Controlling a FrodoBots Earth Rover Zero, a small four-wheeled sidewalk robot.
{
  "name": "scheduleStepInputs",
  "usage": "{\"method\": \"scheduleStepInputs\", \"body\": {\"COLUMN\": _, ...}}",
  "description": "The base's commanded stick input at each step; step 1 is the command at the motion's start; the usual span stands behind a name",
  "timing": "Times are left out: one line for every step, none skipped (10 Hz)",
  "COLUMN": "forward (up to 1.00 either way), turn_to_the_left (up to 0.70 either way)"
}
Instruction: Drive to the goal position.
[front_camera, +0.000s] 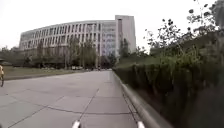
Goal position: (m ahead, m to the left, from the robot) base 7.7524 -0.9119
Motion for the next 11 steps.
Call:
{"method": "scheduleStepInputs", "body": {"forward": 0.60, "turn_to_the_left": 0.00}}
{"method": "scheduleStepInputs", "body": {"forward": 0.60, "turn_to_the_left": 0.00}}
{"method": "scheduleStepInputs", "body": {"forward": 0.60, "turn_to_the_left": 0.00}}
{"method": "scheduleStepInputs", "body": {"forward": 0.60, "turn_to_the_left": 0.00}}
{"method": "scheduleStepInputs", "body": {"forward": 0.60, "turn_to_the_left": 0.00}}
{"method": "scheduleStepInputs", "body": {"forward": 0.60, "turn_to_the_left": 0.00}}
{"method": "scheduleStepInputs", "body": {"forward": 0.60, "turn_to_the_left": 0.00}}
{"method": "scheduleStepInputs", "body": {"forward": 0.60, "turn_to_the_left": 0.00}}
{"method": "scheduleStepInputs", "body": {"forward": 0.60, "turn_to_the_left": 0.00}}
{"method": "scheduleStepInputs", "body": {"forward": 0.60, "turn_to_the_left": 0.00}}
{"method": "scheduleStepInputs", "body": {"forward": 0.60, "turn_to_the_left": 0.00}}
